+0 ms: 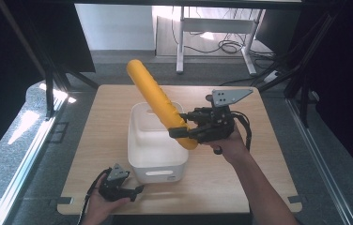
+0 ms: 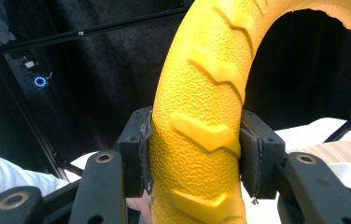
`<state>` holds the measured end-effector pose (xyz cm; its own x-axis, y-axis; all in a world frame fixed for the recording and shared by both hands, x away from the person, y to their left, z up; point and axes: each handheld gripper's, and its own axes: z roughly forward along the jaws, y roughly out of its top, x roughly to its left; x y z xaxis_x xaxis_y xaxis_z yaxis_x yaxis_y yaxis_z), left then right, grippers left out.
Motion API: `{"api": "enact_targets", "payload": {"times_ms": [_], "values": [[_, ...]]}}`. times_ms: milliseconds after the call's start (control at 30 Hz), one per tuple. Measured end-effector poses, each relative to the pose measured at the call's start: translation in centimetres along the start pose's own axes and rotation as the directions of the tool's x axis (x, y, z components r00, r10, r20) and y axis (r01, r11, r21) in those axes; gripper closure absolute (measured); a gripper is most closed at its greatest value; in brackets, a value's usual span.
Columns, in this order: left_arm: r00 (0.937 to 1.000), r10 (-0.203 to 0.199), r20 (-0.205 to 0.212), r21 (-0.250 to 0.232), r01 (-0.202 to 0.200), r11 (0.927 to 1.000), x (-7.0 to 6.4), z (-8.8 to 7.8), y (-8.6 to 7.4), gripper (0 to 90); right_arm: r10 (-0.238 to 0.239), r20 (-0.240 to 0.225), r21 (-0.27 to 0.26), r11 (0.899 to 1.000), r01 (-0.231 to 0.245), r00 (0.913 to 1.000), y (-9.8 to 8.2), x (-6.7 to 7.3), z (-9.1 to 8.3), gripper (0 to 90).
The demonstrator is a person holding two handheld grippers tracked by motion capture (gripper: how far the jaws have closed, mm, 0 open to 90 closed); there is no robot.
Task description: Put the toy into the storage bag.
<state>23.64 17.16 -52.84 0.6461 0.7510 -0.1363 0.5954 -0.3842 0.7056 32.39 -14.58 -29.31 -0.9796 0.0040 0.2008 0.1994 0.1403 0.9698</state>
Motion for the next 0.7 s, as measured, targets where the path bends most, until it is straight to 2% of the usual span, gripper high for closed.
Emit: {"api": "enact_targets", "payload": {"times_ms": [367,700], "values": [[1.0,0.0,-0.001,0.005,0.0,1.0,0.0,0.1,0.0,19.7,0.007,-0.022,0.025,1.0,-0.006,0.9997,-0.8,-0.3,1.1,51.9],[1.0,-0.007,-0.003,0.004,0.007,1.0,-0.1,0.2,0.0,19.7,0.032,-0.033,0.048,0.998,-0.031,0.9989,-1.7,-0.8,1.8,51.9]]}}
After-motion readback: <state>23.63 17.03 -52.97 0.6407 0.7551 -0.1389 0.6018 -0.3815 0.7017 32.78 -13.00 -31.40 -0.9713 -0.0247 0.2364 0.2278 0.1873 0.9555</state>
